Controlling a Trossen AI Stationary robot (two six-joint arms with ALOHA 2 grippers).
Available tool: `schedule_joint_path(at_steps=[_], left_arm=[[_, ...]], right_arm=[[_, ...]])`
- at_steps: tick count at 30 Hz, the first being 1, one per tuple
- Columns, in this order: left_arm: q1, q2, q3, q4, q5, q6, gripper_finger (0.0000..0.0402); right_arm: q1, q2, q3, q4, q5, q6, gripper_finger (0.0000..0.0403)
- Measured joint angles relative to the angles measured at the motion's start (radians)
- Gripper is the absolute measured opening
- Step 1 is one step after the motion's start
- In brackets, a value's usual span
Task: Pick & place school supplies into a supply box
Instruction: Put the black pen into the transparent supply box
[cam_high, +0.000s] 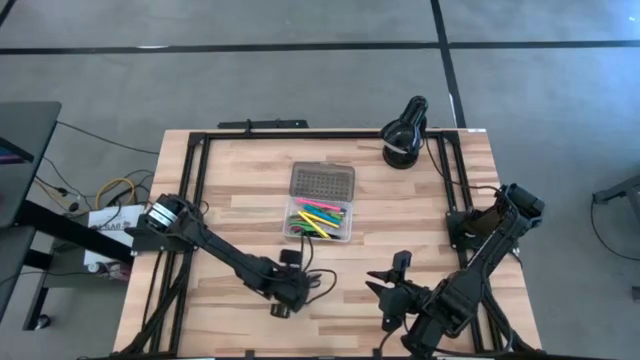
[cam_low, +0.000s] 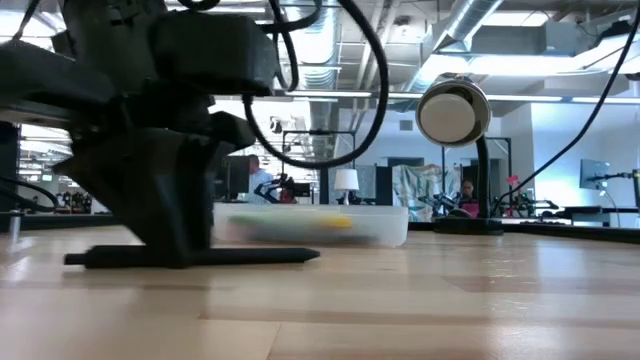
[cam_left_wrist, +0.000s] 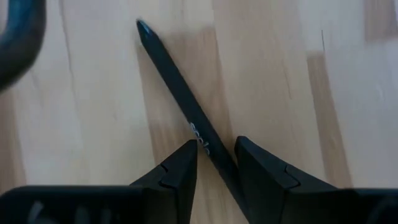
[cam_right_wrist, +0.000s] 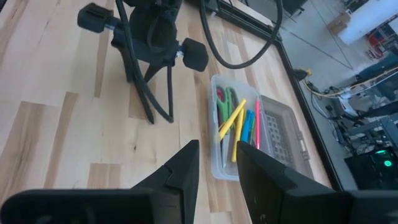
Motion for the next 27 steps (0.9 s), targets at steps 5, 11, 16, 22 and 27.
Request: schedule_joint_path(at_steps=[5,11,16,22,27], left_arm=[[-0.002,0.006,0.066,-0.143,0.033,0.0,0.0112],[-0.003,0.009,0.097,-0.196,0.041,0.06,0.0079],[-0.003,0.009,0.098,-0.195,0.038,0.03,0.005],[-0.002,0.009,0.097,-0.176,0.027,0.024,0.0056],[0.004,0.008,0.097,-0.137,0.019,0.017,0.0087]], right_arm=[[0.0,0.0,0.0,0.011,0.0,0.0,0.0102],[0.0,0.0,0.0,0.013,0.0,0.0,0.0102],[0.0,0.0,0.0,0.013,0.0,-0.005,0.0102],[-0.006,0.0,0.0,0.013,0.0,-0.006,0.0102],[-0.006,0.0,0.0,0.014,-0.001,-0.008,0.0102]])
